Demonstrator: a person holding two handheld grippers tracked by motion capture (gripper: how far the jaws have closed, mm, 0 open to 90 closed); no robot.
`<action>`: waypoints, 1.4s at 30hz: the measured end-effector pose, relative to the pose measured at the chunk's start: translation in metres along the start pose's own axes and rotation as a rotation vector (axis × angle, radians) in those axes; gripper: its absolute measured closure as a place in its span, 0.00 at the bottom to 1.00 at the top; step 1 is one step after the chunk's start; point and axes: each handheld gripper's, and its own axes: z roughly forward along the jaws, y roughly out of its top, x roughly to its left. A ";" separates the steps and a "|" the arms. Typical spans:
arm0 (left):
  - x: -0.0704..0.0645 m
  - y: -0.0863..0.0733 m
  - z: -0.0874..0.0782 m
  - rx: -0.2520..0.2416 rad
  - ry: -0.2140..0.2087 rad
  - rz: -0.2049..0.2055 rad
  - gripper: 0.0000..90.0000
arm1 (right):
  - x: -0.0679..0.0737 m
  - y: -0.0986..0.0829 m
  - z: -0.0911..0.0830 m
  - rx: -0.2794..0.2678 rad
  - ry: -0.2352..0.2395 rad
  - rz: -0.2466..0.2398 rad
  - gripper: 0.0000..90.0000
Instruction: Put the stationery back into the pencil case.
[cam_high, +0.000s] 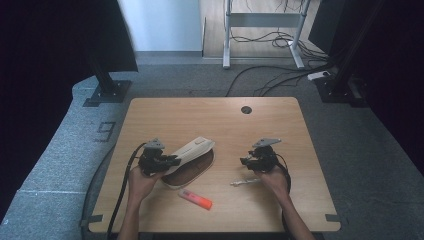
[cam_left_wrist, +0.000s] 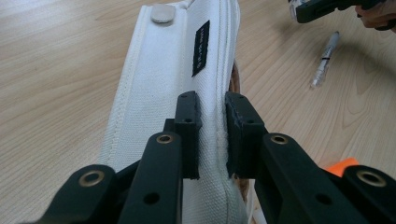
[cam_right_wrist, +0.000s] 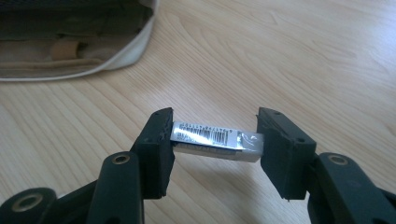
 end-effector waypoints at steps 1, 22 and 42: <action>0.000 0.000 0.000 0.000 0.001 0.001 0.85 | 0.003 0.003 0.002 -0.005 0.013 -0.005 0.52; -0.002 0.001 -0.001 -0.005 0.002 0.007 0.85 | 0.039 0.034 0.029 0.002 0.098 -0.098 0.52; -0.003 0.001 0.000 -0.015 -0.008 0.015 0.85 | 0.065 0.053 0.067 0.025 0.149 -0.117 0.52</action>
